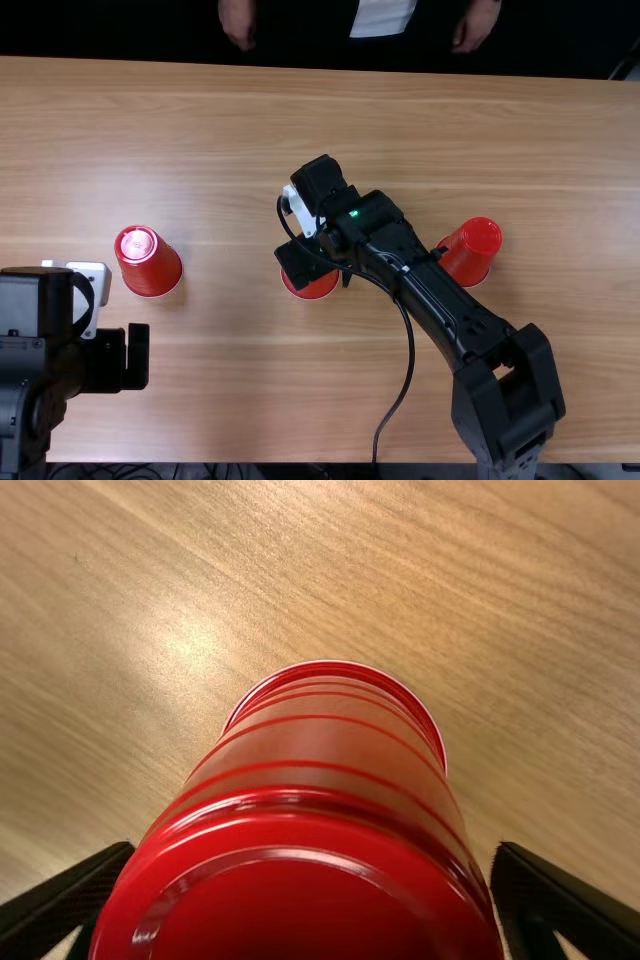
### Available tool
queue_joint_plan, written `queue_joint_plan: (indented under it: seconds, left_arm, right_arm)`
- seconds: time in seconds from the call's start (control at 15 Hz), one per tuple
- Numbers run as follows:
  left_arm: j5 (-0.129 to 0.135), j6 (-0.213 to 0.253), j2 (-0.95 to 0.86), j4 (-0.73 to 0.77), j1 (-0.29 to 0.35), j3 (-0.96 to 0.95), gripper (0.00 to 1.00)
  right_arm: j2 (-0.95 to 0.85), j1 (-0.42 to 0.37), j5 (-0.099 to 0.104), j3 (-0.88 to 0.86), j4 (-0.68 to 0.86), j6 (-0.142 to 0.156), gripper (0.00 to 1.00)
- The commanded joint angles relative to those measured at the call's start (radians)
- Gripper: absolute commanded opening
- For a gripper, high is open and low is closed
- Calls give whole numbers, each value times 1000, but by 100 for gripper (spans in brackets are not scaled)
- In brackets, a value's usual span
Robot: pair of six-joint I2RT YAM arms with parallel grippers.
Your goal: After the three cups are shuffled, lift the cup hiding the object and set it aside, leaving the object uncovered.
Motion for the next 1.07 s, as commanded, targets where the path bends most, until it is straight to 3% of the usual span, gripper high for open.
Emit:
queue_joint_plan:
  seconds: [0.0, 0.07, 0.2, 0.27, 0.53, 1.0]
  left_arm:
    - [11, 9, -9, 1, -8, -18, 100]
    - [11, 9, -9, 1, -8, -18, 100]
    - [11, 9, -9, 1, -8, -18, 100]
    - [11, 9, -9, -1, -8, -18, 100]
    - [10, 9, -10, -1, -14, -18, 100]
    - [10, 9, -10, -1, -36, -30, 100]
  right_arm:
    - [8, 2, -3, 23, 1, 0, 41]
    - [8, 2, -3, 18, 1, 2, 24]
    - [6, 2, -3, 13, 1, 4, 4]
    - [4, 4, -3, 13, -1, 4, 0]
    - [-35, -1, -7, 12, -3, 6, 0]
    - [-359, -23, -5, -60, -9, 6, 0]
